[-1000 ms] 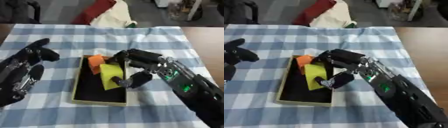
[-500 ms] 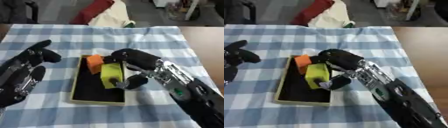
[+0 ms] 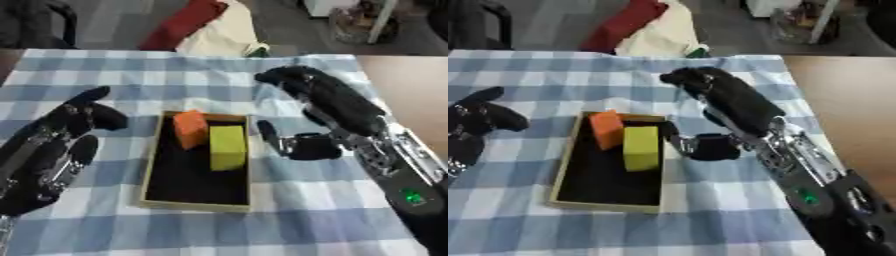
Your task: Pick up objects on the table and place them in the box.
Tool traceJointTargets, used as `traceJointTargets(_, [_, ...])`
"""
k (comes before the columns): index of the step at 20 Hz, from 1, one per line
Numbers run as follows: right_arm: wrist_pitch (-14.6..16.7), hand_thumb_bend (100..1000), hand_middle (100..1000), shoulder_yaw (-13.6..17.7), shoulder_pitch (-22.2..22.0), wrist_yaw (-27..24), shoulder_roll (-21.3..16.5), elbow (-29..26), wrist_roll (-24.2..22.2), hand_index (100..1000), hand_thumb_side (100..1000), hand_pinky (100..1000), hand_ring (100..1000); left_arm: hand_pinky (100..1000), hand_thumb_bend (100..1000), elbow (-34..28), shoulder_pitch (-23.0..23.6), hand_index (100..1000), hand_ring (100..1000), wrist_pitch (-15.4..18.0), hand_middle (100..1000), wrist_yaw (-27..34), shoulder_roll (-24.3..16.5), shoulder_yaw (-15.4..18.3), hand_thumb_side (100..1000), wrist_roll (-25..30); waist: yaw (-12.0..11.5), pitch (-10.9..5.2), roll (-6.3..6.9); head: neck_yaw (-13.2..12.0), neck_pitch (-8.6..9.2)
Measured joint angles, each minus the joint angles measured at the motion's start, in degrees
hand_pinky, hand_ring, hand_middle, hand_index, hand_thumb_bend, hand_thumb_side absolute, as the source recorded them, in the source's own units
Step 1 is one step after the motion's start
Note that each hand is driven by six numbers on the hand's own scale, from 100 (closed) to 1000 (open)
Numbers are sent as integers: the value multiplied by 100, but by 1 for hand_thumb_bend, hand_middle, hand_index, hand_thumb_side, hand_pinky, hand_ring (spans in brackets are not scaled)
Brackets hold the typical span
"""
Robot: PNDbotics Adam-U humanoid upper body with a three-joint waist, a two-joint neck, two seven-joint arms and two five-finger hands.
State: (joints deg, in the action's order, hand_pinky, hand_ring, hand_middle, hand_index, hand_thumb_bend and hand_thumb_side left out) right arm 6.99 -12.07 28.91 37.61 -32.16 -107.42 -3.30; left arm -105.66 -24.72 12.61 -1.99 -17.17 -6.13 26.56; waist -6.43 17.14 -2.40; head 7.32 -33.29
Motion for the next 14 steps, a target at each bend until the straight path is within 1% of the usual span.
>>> traceJointTargets(1, [-110, 100, 771, 141, -114, -355, -30, -176, 170, 924, 641, 870, 818, 800, 100, 1, 6, 1000, 763, -4, 714, 8, 0, 0, 730, -14, 17, 0, -9, -14, -4])
traceJointTargets(2, [-195, 100, 756, 274, -224, -681, -44, -312, 343, 909, 703, 868, 809, 799, 100, 1, 9, 1000, 764, -8, 715, 25, 0, 1, 733, -34, 28, -1, -17, -23, -16])
traceJointTargets(3, [-255, 100, 748, 405, -335, -992, -43, -419, 530, 902, 660, 867, 804, 799, 100, 1, 16, 1000, 764, -9, 715, 48, 0, 1, 731, -56, 36, -1, -18, -44, -26])
traceJointTargets(4, [-286, 100, 746, 524, -439, -1260, -35, -486, 706, 900, 662, 867, 803, 799, 100, 1, 28, 1000, 764, -15, 715, 66, 1, 2, 731, -77, 43, -1, -16, -67, -41])
traceJointTargets(6, [-293, 100, 733, 713, -611, -1660, 24, -552, 983, 892, 722, 866, 794, 798, 100, 0, 54, 1000, 763, -19, 714, 108, 2, 3, 731, -120, 50, -1, -8, -118, -48])
traceJointTargets(9, [-285, 100, 711, 942, -922, -2057, 296, -588, 1280, 881, 789, 862, 781, 797, 100, 0, 70, 996, 760, -29, 709, 182, 15, 15, 735, -201, 69, -1, 19, -235, -99])
traceJointTargets(12, [-283, 100, 702, 1083, -1134, -2365, 594, -596, 1478, 877, 802, 860, 775, 797, 100, -1, 108, 996, 760, -39, 710, 256, 51, 34, 743, -289, 75, -1, 37, -338, -223])
traceJointTargets(14, [-283, 100, 700, 1131, -1233, -2510, 744, -596, 1542, 876, 809, 862, 775, 798, 100, -2, 124, 997, 761, -51, 710, 282, 55, 35, 751, -319, 76, -1, 35, -363, -319])
